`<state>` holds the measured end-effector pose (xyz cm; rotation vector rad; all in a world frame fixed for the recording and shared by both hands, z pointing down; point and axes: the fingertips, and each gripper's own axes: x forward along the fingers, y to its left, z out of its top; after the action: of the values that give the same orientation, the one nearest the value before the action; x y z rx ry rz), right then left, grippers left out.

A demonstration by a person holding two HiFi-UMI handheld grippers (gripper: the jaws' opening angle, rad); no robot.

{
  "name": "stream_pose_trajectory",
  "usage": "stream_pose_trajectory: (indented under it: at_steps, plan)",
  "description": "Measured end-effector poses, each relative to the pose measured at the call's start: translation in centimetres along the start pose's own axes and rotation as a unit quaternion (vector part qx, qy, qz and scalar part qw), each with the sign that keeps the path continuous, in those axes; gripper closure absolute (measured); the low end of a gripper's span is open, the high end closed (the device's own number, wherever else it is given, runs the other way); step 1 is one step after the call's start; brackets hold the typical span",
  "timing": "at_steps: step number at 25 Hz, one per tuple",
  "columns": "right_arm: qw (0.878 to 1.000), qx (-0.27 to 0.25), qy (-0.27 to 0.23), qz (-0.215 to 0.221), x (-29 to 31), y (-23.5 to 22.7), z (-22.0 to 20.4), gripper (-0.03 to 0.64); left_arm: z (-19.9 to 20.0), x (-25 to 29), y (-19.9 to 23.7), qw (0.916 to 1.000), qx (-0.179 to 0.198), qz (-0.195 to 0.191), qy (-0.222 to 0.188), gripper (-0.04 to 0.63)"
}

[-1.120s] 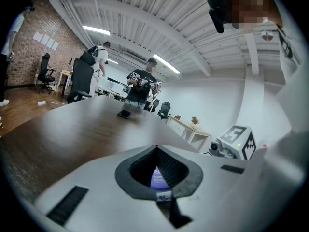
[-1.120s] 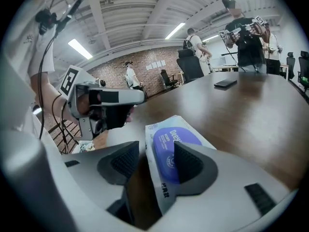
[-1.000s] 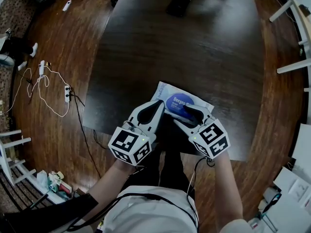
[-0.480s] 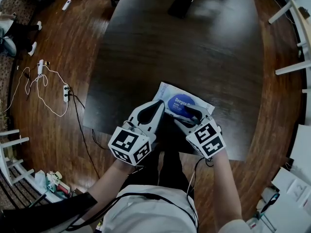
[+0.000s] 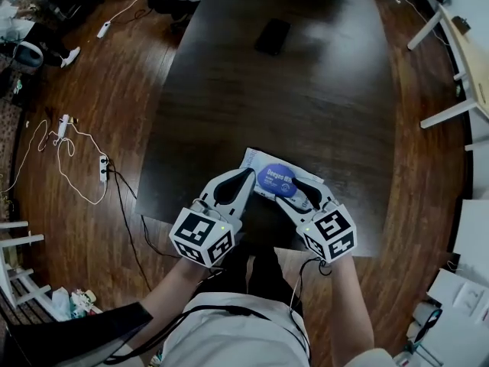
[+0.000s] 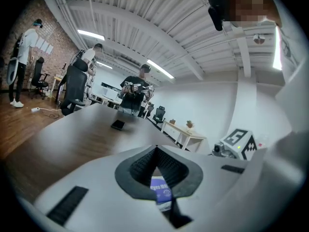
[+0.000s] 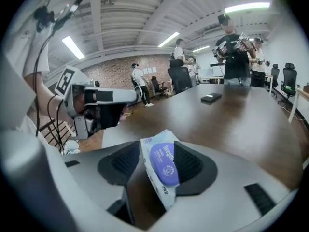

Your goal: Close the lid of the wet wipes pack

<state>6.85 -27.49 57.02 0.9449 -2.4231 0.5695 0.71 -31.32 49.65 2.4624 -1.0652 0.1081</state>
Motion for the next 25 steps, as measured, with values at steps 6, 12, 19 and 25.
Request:
stream_pose_trajectory:
  at_steps: [6, 12, 19, 25]
  plan:
    - [0.993, 0.037, -0.105, -0.045, -7.6, -0.2, 6.6, 0.439, 5.5, -1.9, -3.0, 0.9987, 0.032, -0.021, -0.034, 0.597]
    - [0.978, 0.013, -0.19, -0.086, -14.8, 2.3, 11.5, 0.503, 10.0, -5.9, -5.5, 0.9951, 0.059, -0.032, -0.072, 0.597]
    - [0.961, 0.024, -0.249, -0.119, -19.6, 3.8, 12.4, 0.609, 12.3, -8.5, -7.8, 0.9914, 0.073, -0.04, -0.101, 0.597]
    - [0.957, 0.026, -0.248, -0.151, -20.8, 5.6, 10.9, 0.609, 11.5, -9.9, -8.2, 0.9914, 0.062, -0.059, -0.099, 0.597]
